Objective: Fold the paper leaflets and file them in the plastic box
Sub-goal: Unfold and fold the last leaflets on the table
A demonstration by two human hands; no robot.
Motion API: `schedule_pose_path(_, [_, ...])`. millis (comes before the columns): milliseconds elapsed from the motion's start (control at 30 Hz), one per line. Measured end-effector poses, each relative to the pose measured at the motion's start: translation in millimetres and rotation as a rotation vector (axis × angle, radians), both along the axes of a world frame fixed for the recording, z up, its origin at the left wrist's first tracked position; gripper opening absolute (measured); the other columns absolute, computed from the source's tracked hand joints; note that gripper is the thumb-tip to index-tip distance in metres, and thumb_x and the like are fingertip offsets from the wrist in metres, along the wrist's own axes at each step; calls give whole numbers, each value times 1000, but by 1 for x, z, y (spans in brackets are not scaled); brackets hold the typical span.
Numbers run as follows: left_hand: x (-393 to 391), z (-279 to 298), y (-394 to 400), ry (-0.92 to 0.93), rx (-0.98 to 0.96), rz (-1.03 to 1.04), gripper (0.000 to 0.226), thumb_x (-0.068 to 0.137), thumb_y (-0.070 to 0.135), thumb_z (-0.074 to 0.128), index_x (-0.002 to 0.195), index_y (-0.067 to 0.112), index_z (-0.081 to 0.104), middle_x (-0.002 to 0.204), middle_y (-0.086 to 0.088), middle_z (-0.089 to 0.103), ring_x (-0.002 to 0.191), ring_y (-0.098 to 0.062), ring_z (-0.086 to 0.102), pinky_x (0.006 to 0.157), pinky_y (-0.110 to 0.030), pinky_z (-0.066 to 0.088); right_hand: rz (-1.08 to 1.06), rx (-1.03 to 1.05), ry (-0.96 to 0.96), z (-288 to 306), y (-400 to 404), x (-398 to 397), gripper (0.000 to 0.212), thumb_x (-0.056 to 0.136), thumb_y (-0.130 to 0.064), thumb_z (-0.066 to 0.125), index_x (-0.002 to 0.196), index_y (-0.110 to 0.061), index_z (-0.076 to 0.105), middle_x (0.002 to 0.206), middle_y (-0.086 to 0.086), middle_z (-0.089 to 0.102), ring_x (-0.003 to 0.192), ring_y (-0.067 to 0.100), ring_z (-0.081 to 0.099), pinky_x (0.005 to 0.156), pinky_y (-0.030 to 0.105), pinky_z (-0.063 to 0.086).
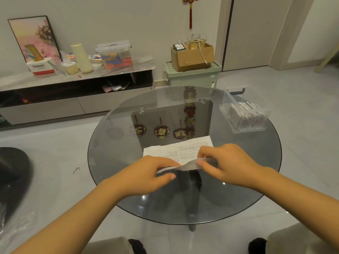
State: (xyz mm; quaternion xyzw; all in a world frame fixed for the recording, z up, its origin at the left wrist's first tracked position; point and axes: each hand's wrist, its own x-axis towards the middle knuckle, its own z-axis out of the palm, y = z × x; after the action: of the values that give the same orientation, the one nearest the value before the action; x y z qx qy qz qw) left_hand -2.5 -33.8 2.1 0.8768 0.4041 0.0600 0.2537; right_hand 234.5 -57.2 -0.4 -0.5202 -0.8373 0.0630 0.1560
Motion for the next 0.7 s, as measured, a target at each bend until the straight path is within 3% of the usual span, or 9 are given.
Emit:
schedule_pose_path(67, [-3, 4, 3, -58, -22, 55, 19, 95, 23, 50, 99, 31, 67, 91, 25, 61, 81, 6, 53, 74, -7, 41, -54, -79, 95, 6, 3, 3, 12, 89, -43, 54, 86, -31, 55, 84, -8, 67, 69, 10, 56, 61, 23, 43])
schedule_pose_path(133, [-7, 6, 8, -112, -56, 147, 22, 96, 20, 50, 83, 29, 65, 76, 13, 61, 70, -1, 53, 69, -18, 43, -133, -157, 239, 9, 9, 7, 14, 84, -42, 62, 83, -30, 56, 85, -16, 63, 79, 8, 59, 67, 23, 48])
schedule_pose_path(233, [-10, 8, 16, -183, -105, 280, 18, 94, 22, 53, 91, 29, 69, 82, 13, 66, 75, -1, 59, 69, -16, 45, -228, -240, 409, 6, 18, 8, 21, 80, -35, 70, 92, -23, 58, 89, -19, 62, 79, 0, 59, 62, 12, 48])
schedule_pose_path(333, [-8, 6, 21, -200, -102, 388, 11, 91, 24, 59, 92, 27, 69, 86, 14, 68, 80, -3, 61, 67, -13, 45, -280, -336, 491, -4, 24, 4, 30, 81, -24, 71, 104, -20, 53, 105, -9, 65, 88, 6, 62, 72, 19, 52])
schedule_pose_path(400, [-9, 4, 24, -125, 1, 452, 10, 88, 25, 62, 97, 26, 66, 92, 11, 66, 84, -8, 59, 66, -13, 43, -313, -360, 471, -9, 26, -1, 36, 82, -19, 70, 111, -21, 49, 111, -5, 65, 90, 11, 62, 74, 24, 53])
schedule_pose_path(467, [-9, -1, 25, -45, 69, 490, 29, 84, 27, 67, 112, 28, 61, 105, 11, 62, 92, -9, 55, 68, -14, 41, -332, -354, 405, -11, 27, -3, 52, 82, -18, 68, 126, -23, 41, 110, -1, 64, 88, 13, 60, 70, 23, 49])
schedule_pose_path(567, [-12, -12, 26, 11, 95, 502, 63, 79, 31, 72, 135, 27, 44, 128, 5, 49, 116, -14, 48, 91, -23, 39, -297, -331, 260, -12, 25, -6, 80, 83, -19, 67, 145, -34, 18, 98, 2, 57, 79, 15, 55, 69, 26, 45])
schedule_pose_path(633, [-14, -17, 27, 34, 129, 496, 73, 80, 35, 71, 142, 26, 35, 134, 2, 41, 125, -16, 38, 100, -28, 34, -265, -313, 156, -12, 24, -7, 75, 86, -23, 63, 144, -41, 19, 104, 2, 53, 83, 15, 52, 73, 25, 44])
schedule_pose_path(700, [-14, -19, 27, 78, 239, 469, 70, 80, 37, 70, 141, 26, 37, 134, 2, 35, 126, -16, 30, 103, -26, 25, -258, -311, 69, -12, 24, -6, 58, 90, -28, 58, 141, -39, 33, 115, 1, 51, 86, 12, 47, 76, 22, 40])
